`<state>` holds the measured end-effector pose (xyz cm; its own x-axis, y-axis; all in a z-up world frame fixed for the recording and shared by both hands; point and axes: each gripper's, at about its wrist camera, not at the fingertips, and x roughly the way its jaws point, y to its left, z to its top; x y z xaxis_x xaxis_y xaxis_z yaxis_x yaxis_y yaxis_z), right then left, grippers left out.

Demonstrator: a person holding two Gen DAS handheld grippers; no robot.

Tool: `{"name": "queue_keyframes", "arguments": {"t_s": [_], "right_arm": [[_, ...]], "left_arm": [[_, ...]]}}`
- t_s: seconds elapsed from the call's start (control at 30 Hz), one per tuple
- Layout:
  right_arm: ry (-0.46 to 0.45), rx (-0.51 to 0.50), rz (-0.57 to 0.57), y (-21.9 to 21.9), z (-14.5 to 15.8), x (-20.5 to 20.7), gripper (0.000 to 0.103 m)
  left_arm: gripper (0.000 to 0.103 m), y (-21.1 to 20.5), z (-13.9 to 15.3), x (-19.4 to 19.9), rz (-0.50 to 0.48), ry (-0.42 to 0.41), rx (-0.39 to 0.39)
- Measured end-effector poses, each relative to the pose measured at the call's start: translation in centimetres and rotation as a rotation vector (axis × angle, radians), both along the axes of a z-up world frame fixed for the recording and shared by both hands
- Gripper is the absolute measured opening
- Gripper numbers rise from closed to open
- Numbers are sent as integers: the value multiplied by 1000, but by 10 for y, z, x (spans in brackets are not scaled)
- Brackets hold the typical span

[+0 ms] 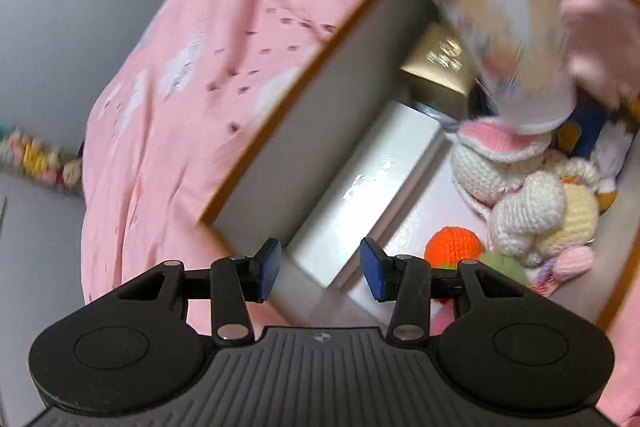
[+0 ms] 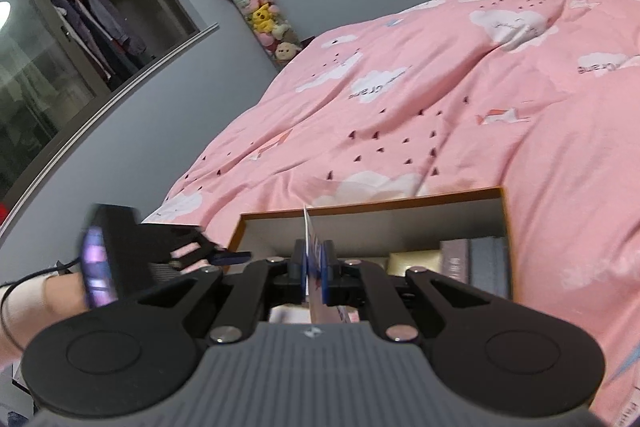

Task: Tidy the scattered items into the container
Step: 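Lower and release the white case into the box with the left gripper, then lower the Vaseline packet into the box and open the right gripper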

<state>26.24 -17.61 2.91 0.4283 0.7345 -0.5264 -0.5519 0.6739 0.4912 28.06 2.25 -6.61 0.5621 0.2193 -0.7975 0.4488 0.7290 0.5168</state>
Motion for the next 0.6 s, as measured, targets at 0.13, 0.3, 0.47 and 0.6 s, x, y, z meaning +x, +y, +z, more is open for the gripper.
{"name": "queue_keyframes", "arguments": {"t_s": [0.13,0.3,0.47,0.6], "right_arm": [[-2,-11,37,27,-7,5,7],[-12,-44,70,61,-21,14,7],[-22,-106,61,81,-45,18,7],[-27,-145,49,84,-63,16,7]], "left_arm": [[50,1,30,-30,58,-60,-93],[50,15,51,-39,135,-121,-213],[50,26,55,-48,262,-148,-304],[50,29,51,-59,343,-161,-335]]}}
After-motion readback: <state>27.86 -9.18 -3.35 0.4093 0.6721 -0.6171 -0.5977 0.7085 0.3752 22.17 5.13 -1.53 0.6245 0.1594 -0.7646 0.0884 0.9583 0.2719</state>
